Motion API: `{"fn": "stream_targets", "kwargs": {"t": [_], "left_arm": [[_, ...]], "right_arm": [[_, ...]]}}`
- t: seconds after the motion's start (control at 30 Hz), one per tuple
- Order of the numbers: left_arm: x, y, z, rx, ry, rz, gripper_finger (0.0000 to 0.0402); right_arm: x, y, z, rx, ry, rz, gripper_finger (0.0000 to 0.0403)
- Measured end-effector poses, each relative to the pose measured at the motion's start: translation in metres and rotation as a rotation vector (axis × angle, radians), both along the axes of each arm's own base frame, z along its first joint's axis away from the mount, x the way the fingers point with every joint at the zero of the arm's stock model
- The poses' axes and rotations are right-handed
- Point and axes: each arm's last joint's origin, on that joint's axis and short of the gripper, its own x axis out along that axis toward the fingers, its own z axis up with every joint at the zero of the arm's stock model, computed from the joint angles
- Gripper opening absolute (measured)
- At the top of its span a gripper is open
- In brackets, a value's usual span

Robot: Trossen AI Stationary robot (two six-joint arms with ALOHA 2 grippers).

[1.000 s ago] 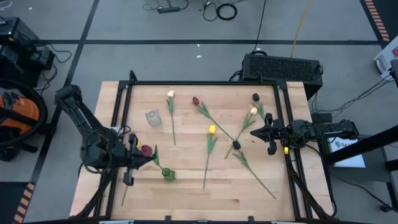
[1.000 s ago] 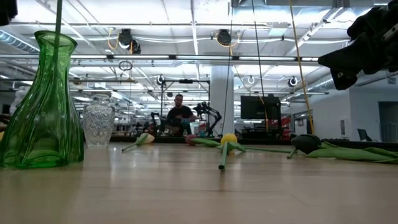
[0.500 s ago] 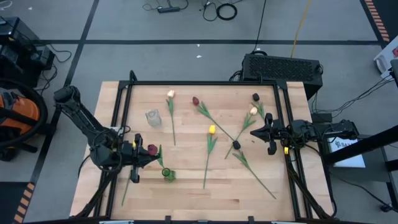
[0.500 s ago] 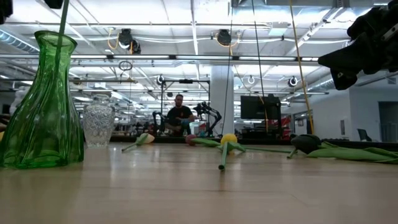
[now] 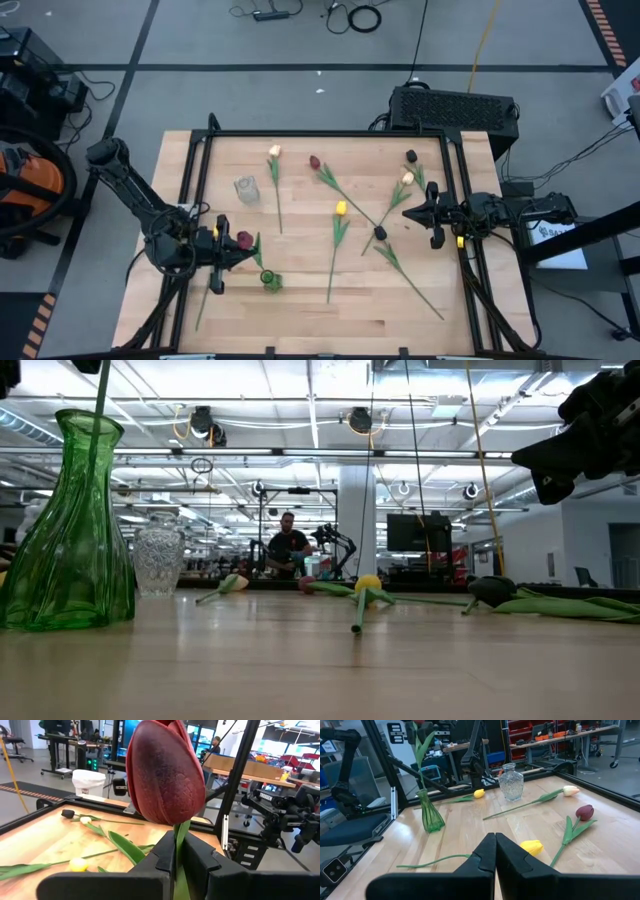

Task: Sort flowers into vase by color
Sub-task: Put the bottom red tulip into the green vase

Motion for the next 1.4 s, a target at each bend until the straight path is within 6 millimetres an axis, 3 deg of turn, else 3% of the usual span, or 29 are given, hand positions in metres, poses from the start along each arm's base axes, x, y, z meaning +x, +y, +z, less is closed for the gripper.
{"fn": "stream_targets", "kwargs": {"t": [0.2, 0.5, 0.63, 1.0, 1.4], "left_arm": [[0.000, 0.000, 0.000, 0.001, 0.000, 0.003, 0.0045], [0.000, 0.000, 0.000, 0.001, 0.000, 0.003, 0.0141], [0.000, 0.000, 0.000, 0.001, 0.000, 0.003, 0.0166], [0.000, 0.000, 0.001, 0.002, 0.002, 0.003, 0.0171], [0.003, -0.004, 0.026, 0.051, 0.107, 0.007, 0.0171]], "right_arm": [[0.000, 0.000, 0.000, 0.000, 0.000, 0.000, 0.0000], [0.000, 0.000, 0.000, 0.000, 0.000, 0.001, 0.0000], [0.000, 0.000, 0.000, 0.000, 0.000, 0.000, 0.0000], [0.000, 0.000, 0.000, 0.000, 0.000, 0.001, 0.0000], [0.000, 0.000, 0.000, 0.000, 0.000, 0.000, 0.0000]]}}
